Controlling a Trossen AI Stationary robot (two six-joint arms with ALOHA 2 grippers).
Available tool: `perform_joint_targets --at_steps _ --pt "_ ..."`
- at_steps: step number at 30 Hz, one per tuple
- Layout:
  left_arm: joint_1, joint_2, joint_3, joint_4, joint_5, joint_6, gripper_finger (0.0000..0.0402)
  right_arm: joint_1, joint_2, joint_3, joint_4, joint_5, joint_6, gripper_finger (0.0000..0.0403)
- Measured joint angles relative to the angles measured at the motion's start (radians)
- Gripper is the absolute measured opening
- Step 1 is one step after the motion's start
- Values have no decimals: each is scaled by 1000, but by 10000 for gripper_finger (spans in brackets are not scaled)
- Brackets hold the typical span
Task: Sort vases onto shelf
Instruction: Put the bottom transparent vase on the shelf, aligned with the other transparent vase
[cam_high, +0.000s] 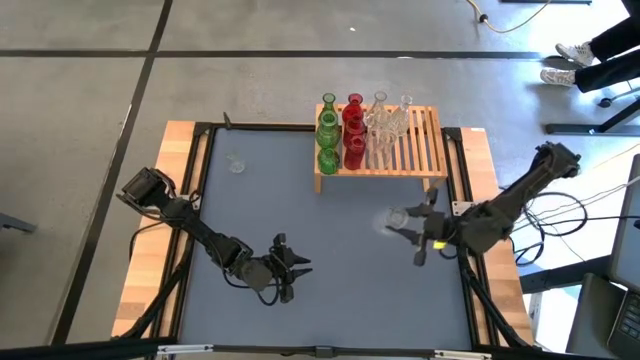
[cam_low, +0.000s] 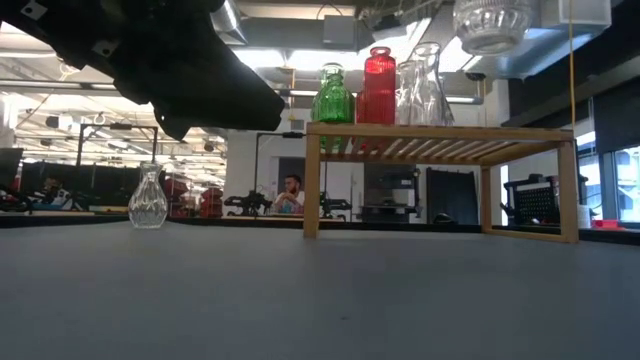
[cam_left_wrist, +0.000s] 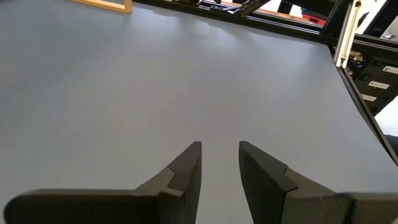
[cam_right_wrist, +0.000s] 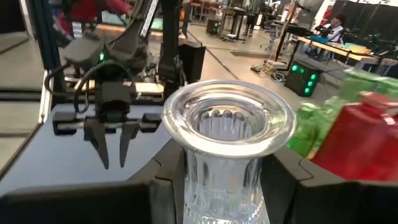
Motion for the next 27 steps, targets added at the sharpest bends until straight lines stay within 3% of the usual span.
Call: perform_joint_targets --at_steps 11,27 --pt "0 0 0 0 -9 0 100 0 -214 0 -128 42 0 128" --pt "5 0 0 3 -27 0 100 -1 -376 0 -208 161 -89 127"
